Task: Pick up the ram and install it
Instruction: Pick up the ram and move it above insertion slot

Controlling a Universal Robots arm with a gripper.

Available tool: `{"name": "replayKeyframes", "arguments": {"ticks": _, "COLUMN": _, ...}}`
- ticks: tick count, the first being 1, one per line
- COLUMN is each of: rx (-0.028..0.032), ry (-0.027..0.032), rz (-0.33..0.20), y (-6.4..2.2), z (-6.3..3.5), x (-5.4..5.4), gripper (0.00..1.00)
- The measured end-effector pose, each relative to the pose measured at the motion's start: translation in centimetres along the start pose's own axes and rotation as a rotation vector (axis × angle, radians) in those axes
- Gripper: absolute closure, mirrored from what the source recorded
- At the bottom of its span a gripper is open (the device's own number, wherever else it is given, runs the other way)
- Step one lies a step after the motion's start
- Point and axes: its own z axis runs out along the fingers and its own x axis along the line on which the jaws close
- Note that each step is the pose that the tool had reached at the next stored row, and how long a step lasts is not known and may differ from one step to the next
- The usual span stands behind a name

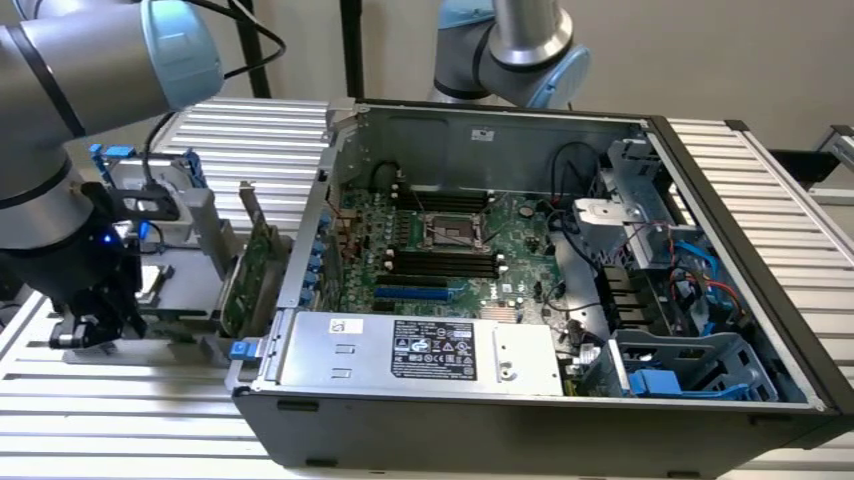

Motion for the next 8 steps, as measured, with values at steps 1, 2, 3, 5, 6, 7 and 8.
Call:
{"name": "replayKeyframes", "arguments": {"ticks": 1, "rx": 0.0001, "ry": -0.0007, "rz": 0.000, "y": 0.01, "z": -0.32, "x": 0.0, "gripper": 1.00}}
{"name": "replayKeyframes", "arguments": {"ticks": 2, "rx": 0.0002, "ry": -0.0014, "rz": 0.000, "y": 0.02, "z": -0.66, "x": 0.0, "gripper": 1.00}}
{"name": "replayKeyframes", "arguments": {"ticks": 3, "rx": 0.0002, "ry": -0.0020, "rz": 0.000, "y": 0.04, "z": -1.01, "x": 0.0, "gripper": 1.00}}
{"name": "replayKeyframes", "arguments": {"ticks": 5, "rx": 0.0001, "ry": -0.0029, "rz": 0.000, "y": 0.07, "z": -1.78, "x": 0.0, "gripper": 1.00}}
{"name": "replayKeyframes", "arguments": {"ticks": 6, "rx": 0.0003, "ry": -0.0033, "rz": 0.000, "y": 0.08, "z": -2.17, "x": -0.1, "gripper": 1.00}}
{"name": "replayKeyframes", "arguments": {"ticks": 7, "rx": 0.0002, "ry": -0.0036, "rz": 0.000, "y": 0.10, "z": -2.56, "x": -0.1, "gripper": 1.00}}
{"name": "replayKeyframes", "arguments": {"ticks": 8, "rx": 0.0003, "ry": -0.0040, "rz": 0.000, "y": 0.11, "z": -2.93, "x": -0.1, "gripper": 1.00}}
